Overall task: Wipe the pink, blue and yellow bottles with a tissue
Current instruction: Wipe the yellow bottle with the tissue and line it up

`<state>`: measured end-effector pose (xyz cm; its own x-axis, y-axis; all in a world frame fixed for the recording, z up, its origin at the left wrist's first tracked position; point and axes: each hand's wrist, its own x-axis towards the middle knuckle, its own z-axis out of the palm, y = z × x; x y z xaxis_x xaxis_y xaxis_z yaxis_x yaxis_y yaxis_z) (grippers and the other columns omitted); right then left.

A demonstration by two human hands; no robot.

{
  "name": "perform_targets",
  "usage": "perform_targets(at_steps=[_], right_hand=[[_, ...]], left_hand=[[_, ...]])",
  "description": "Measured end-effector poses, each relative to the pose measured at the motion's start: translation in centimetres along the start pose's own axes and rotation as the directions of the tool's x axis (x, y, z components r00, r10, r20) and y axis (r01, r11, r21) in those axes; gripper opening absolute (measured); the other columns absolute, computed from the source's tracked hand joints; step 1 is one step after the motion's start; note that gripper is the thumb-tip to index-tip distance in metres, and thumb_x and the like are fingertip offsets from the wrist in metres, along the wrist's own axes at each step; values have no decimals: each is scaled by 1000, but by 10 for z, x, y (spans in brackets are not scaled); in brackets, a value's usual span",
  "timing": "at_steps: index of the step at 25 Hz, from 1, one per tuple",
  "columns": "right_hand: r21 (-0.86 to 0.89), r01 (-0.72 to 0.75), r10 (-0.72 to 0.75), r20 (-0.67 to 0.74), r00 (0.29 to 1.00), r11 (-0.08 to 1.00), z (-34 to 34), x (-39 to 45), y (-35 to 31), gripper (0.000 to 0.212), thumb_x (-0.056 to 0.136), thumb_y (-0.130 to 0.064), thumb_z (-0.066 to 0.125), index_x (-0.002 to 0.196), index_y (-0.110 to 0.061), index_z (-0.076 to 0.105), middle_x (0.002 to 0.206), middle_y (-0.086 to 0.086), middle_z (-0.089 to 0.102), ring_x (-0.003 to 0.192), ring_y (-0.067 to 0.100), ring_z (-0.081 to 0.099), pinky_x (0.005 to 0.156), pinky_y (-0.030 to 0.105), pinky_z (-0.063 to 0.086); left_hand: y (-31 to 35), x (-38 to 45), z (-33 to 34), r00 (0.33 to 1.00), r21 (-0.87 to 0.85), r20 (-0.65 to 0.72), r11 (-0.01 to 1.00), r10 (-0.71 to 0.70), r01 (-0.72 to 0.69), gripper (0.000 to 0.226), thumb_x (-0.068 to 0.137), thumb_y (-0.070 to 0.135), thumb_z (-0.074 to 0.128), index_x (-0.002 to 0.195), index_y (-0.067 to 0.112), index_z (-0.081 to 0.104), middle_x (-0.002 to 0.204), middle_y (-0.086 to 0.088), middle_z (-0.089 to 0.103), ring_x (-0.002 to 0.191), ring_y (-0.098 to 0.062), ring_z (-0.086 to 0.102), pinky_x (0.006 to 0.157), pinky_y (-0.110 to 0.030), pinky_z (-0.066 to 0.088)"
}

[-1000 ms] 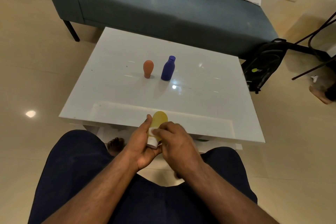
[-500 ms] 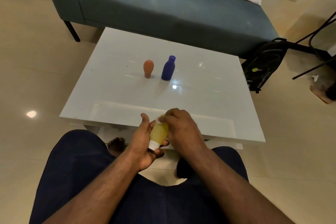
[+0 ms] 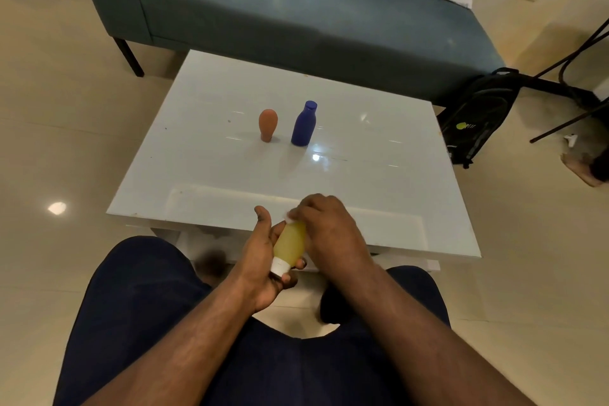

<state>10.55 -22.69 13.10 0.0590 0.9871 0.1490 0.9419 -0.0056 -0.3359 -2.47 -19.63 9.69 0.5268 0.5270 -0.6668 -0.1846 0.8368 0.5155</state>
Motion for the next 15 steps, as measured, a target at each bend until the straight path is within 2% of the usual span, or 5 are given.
perform_targets(at_steps=[2,7,11,13,15], right_hand=[[34,-98,98,-20,995,995,3,0,-3,38,72,-9,76,108,-19,71,102,2,63,93,23,55,72,31,48],[21,83,-84,70,994,996,11,-29,-24,55,58,-15,86,110,-21,67,103,0,63,91,20,54,69,31,52],[174,-140,152,-58,987,975,8,-6,8,29,80,-10,68,107,-17,71,99,1,63,92,20,59,75,38,54],[229,-197,219,-74,973,953,11,-6,6,28,84,-11,59,109,-16,70,100,0,61,91,17,60,76,37,54],[219,-158,178,-74,981,963,14,-17,-5,31,82,-9,58,111,-14,69,103,1,60,91,19,60,73,35,55]], left_hand=[[-2,1,-1,1000,-2,22,1000,10,-10,86,86,83,31,126,14,64,84,-10,67,56,-19,56,38,-23,34],[2,-1,-2,998,-39,60,999,9,-7,79,92,77,30,124,16,69,85,-9,73,64,-20,68,42,-26,46],[-1,3,-1,999,-16,39,1000,15,-15,65,90,65,54,125,11,64,82,-7,69,59,-17,54,35,-19,34],[-1,3,-2,999,-33,34,999,11,-10,59,92,55,60,128,8,62,86,-9,70,60,-19,58,37,-20,39],[0,3,-5,1000,-60,27,998,6,-4,54,96,52,58,128,8,63,93,-13,72,69,-23,65,50,-26,50]])
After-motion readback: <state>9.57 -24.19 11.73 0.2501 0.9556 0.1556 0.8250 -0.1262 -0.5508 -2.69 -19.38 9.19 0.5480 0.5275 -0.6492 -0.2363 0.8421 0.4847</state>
